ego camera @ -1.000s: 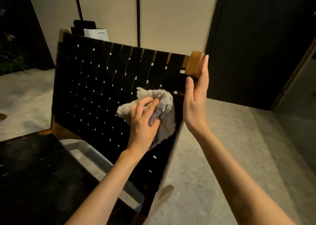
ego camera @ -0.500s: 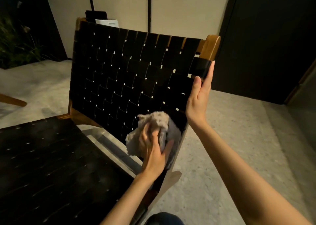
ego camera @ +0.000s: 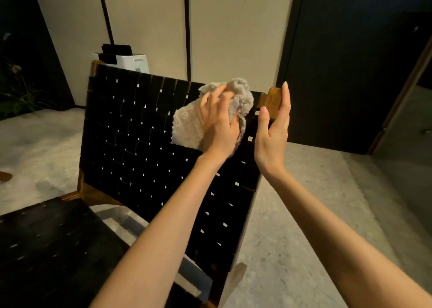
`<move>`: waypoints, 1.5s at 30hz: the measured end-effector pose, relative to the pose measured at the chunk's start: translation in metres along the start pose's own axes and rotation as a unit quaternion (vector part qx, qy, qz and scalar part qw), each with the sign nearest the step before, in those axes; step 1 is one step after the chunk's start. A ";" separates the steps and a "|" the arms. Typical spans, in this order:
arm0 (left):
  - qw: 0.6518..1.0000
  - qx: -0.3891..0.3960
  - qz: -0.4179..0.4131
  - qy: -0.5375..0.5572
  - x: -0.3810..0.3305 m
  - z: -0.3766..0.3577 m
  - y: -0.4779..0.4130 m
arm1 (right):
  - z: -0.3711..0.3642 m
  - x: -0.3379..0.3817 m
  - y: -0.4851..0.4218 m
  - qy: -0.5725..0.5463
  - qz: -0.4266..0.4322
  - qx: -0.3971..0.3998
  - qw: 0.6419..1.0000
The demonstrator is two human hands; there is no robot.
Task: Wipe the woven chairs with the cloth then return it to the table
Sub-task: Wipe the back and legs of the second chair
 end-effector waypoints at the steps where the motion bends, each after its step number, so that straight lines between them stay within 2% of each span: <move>1: 1.000 0.012 0.002 -0.013 0.005 0.002 0.007 | -0.002 -0.001 0.001 -0.001 -0.002 -0.008 1.000; 5: 0.995 0.039 -0.021 -0.088 0.031 0.014 0.059 | -0.006 -0.004 0.010 -0.005 -0.010 -0.030 0.999; 10: 0.989 0.095 0.006 -0.113 0.064 0.034 0.162 | -0.004 -0.022 0.060 -0.022 -0.036 -0.020 0.999; 16: 0.980 0.139 0.064 -0.130 0.088 0.053 0.248 | -0.004 -0.029 0.081 -0.025 -0.054 -0.029 0.998; 20: 0.968 0.160 0.143 -0.128 0.091 0.058 0.268 | -0.005 -0.028 0.080 -0.027 -0.050 -0.026 0.998; 23: 0.967 0.144 0.180 -0.112 0.081 0.055 0.258 | -0.006 -0.028 0.079 -0.022 -0.052 -0.025 0.998; 25: 0.971 0.103 0.194 -0.090 0.072 0.052 0.229 | -0.006 -0.029 0.079 -0.018 -0.054 -0.028 0.998; 29: 0.993 0.028 0.105 -0.047 0.053 0.034 0.125 | -0.006 -0.029 0.080 -0.015 -0.056 -0.023 0.998; 32: 0.998 0.017 0.066 -0.002 0.046 0.020 0.035 | -0.006 -0.030 0.078 -0.012 -0.055 -0.020 0.998; 35: 0.999 0.016 0.041 -0.006 0.049 0.014 -0.018 | -0.006 -0.032 0.076 -0.008 -0.067 -0.015 0.998; 39: 0.998 0.032 0.025 -0.038 0.071 0.013 -0.007 | -0.006 -0.035 0.077 -0.004 -0.064 -0.020 0.998; 42: 0.997 0.027 -0.004 -0.078 0.086 0.018 0.025 | -0.007 -0.037 0.079 -0.003 -0.057 -0.023 0.998; 45: 0.997 0.040 -0.024 -0.065 0.103 0.027 0.077 | -0.008 -0.037 0.080 0.005 -0.055 -0.028 0.998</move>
Point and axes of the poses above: each hand's wrist, its own y-axis away from the middle knuckle, its own z-axis out of the back of the hand, x = y × z, the point moved 2 cm from there along -y, towards the middle knuckle, and after that the axes turned 2 degrees about -z, right-handed, at the moved point
